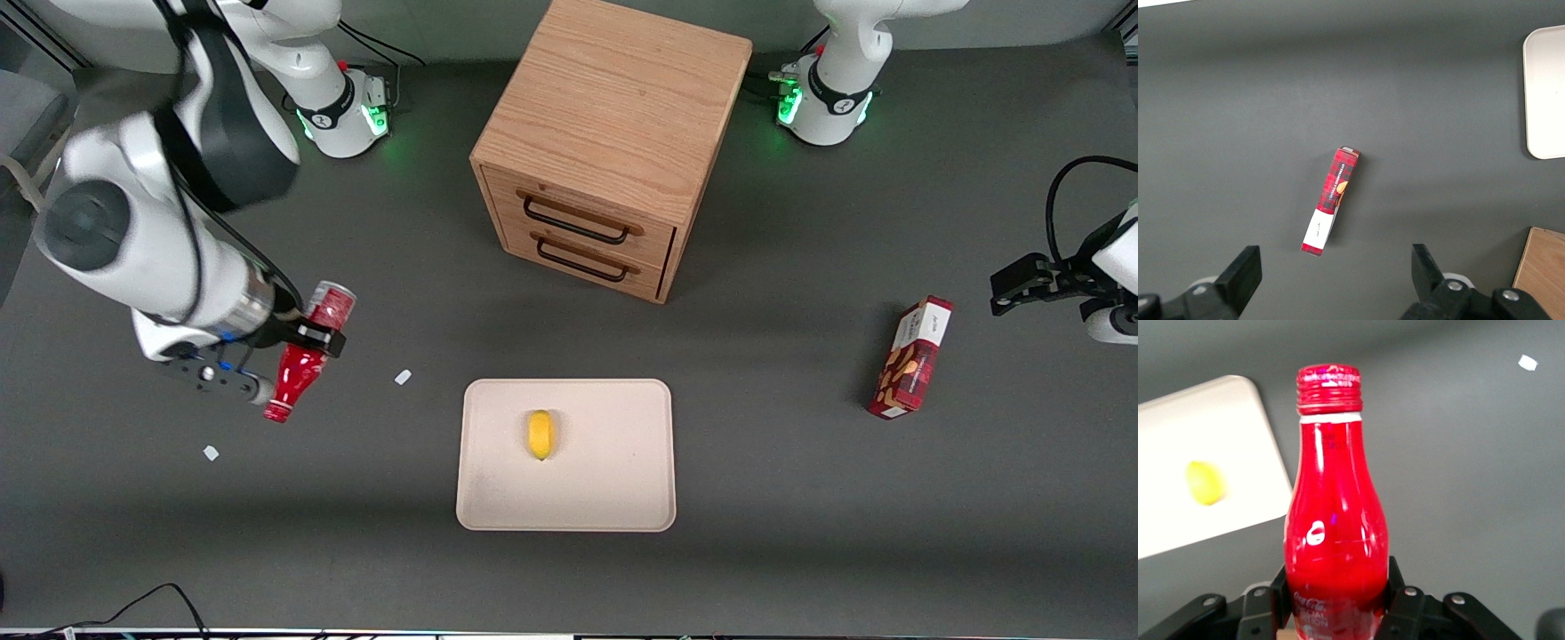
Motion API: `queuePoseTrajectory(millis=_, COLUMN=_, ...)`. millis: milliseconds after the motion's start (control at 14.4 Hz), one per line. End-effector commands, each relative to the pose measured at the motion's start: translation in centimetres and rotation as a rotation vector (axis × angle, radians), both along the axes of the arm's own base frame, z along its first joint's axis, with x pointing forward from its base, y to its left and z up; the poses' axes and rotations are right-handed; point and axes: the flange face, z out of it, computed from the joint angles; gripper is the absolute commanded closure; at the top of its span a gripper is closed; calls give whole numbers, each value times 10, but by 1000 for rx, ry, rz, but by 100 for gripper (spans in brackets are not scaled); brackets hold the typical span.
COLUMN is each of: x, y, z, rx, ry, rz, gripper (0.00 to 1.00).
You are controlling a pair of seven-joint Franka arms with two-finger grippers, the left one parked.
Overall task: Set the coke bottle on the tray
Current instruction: 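Carry the bottle over the tray beside the lemon, then lower the bottle onto the tray and open the right gripper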
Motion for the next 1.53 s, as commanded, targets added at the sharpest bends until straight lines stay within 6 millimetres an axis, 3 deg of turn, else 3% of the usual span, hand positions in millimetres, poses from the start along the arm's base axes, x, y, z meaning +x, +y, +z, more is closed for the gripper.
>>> queuePoseTrajectory(millis=0, x=13, y=45, z=16, rx=81, ry=-3, rz=92, gripper=100)
queuePoseTrajectory(millis=70, x=15, y=70, z=4, rx=103, ry=5, rz=126, gripper=100)
queuePoseTrajectory(millis=139, x=25, y=78, z=-13, rx=124, ry=21, rz=132, gripper=100)
queuePoseTrajectory(millis=278, x=43, y=98, z=-77, rx=158, ry=67, rz=142, gripper=100)
queuePoseTrajectory(millis=487, x=65, y=118, z=-193, rx=193, ry=105, rz=129, gripper=100)
queuePoseTrajectory(millis=557, x=71, y=120, z=-224, rx=192, ry=97, rz=123, gripper=100)
queuePoseTrajectory(millis=696, x=74, y=121, z=-267, rx=156, ry=90, rz=133, gripper=100)
queuePoseTrajectory(millis=974, x=80, y=121, z=-320, rx=154, ry=51, rz=103, gripper=100)
queuePoseTrajectory(millis=1113, x=78, y=128, z=-328, rx=156, ry=41, rz=106, gripper=100)
queuePoseTrajectory(millis=1391, x=79, y=124, z=-348, rx=146, ry=33, rz=92, gripper=100)
queuePoseTrajectory(millis=1461, x=79, y=123, z=-349, rx=145, ry=35, rz=89, gripper=75)
